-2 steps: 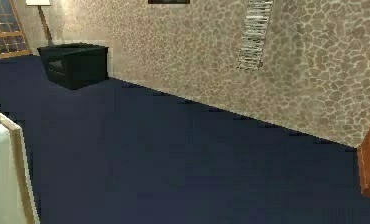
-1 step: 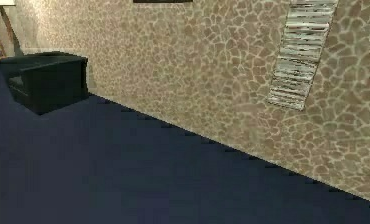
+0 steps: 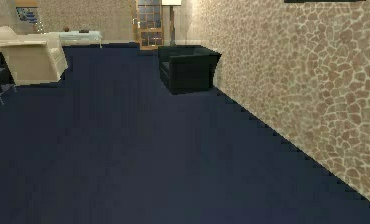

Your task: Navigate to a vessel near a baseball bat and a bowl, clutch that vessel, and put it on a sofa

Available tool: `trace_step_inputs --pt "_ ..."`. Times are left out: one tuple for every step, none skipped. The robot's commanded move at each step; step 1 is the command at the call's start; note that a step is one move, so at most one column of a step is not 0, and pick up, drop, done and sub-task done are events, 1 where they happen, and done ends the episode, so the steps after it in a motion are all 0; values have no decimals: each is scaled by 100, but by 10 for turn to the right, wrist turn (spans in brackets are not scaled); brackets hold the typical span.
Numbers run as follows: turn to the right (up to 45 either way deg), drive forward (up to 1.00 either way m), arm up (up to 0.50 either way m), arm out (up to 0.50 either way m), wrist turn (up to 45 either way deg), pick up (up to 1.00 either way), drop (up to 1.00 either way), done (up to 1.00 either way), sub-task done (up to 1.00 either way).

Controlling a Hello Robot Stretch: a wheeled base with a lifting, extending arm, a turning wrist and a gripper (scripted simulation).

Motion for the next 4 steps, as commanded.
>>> trace_step_inputs --pt "0 5 0 0 0 0 0 0 0" --pt "-150 0 0 0 0 0 0 0 0" --pt "0 100 0 0 0 0 0 0 0" --pt "0 100 0 0 0 0 0 0 0"
